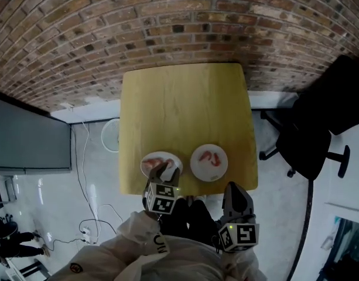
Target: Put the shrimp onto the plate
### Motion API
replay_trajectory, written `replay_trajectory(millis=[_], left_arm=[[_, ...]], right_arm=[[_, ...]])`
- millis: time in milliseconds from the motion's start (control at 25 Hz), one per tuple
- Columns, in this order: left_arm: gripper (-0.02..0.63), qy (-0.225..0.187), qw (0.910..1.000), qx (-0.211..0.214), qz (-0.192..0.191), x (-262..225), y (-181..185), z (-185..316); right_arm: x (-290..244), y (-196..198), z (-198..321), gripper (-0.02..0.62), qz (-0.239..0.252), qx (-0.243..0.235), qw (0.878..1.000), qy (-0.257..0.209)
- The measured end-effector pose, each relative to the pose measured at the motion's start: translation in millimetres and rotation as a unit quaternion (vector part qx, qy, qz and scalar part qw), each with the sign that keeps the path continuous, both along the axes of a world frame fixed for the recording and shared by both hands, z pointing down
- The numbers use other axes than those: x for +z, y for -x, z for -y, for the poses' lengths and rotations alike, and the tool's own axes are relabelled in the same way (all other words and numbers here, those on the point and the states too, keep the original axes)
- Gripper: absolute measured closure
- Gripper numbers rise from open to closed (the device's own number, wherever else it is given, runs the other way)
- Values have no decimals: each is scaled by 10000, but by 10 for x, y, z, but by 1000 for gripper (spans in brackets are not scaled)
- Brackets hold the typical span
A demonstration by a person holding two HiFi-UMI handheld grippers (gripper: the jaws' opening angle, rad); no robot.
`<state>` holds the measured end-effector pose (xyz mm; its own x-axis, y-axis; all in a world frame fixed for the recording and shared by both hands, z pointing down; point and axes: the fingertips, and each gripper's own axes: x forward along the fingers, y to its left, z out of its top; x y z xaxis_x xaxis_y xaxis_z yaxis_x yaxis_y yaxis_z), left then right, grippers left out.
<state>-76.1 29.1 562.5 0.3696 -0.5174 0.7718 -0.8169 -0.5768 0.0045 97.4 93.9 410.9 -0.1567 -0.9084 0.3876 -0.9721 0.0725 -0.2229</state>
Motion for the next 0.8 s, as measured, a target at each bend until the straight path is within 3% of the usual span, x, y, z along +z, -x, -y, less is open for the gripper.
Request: replay_trajectory(millis=[400, 800], left_arm=[[449, -81, 9969, -788, 12, -133, 783, -94], [449, -35, 9936, -1125, 65, -87, 1087, -111]], right_arm=[[-18, 667, 282, 572, 17, -808, 9967, -24], [70, 933, 414, 572, 11, -1171, 9931, 50]])
